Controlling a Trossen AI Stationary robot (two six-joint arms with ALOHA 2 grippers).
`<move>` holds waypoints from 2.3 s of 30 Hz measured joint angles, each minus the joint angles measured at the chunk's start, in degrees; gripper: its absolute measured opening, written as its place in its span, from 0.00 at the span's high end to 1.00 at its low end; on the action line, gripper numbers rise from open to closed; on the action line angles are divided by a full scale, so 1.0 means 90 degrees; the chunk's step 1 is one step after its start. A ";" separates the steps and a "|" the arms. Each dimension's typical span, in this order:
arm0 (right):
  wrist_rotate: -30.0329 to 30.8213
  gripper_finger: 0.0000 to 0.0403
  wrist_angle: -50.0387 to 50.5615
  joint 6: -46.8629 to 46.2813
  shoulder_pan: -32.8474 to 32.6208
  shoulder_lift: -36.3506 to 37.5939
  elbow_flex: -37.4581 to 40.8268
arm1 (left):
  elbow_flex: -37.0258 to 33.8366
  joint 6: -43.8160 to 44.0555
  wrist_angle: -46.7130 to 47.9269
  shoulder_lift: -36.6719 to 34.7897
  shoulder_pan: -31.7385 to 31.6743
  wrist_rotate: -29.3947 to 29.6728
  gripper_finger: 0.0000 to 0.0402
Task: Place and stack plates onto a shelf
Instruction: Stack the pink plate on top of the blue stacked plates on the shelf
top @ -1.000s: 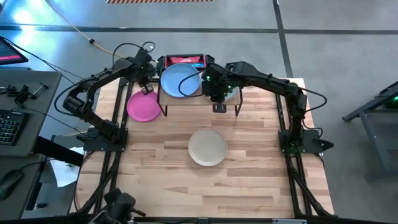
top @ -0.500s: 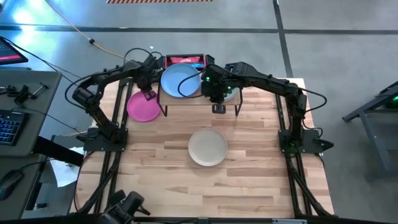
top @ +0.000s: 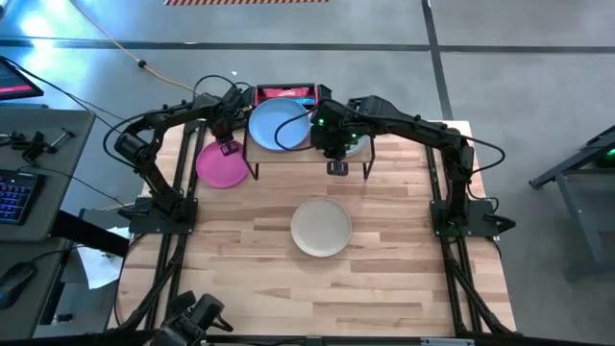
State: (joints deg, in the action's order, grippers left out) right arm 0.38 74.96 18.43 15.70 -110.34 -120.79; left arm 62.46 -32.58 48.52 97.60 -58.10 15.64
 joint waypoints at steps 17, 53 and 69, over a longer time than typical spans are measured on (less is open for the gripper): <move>-0.0005 0.86 -0.0034 0.0001 0.0000 0.0000 0.0002 | 0.0002 0.0085 -0.0008 0.0545 -0.0061 0.0100 0.83; -0.0091 0.86 -0.0126 -0.0067 0.0000 0.0000 0.0002 | 0.0019 0.0329 0.0186 0.0915 -0.0148 0.0596 0.96; -0.0090 0.86 -0.0120 0.0043 0.0000 0.0000 0.0002 | -0.0010 0.0707 0.0497 -0.0013 -0.0007 0.1307 1.00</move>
State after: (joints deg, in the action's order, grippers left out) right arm -0.43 73.88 18.82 15.70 -110.34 -120.77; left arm 62.37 -26.21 52.99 97.49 -58.17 27.40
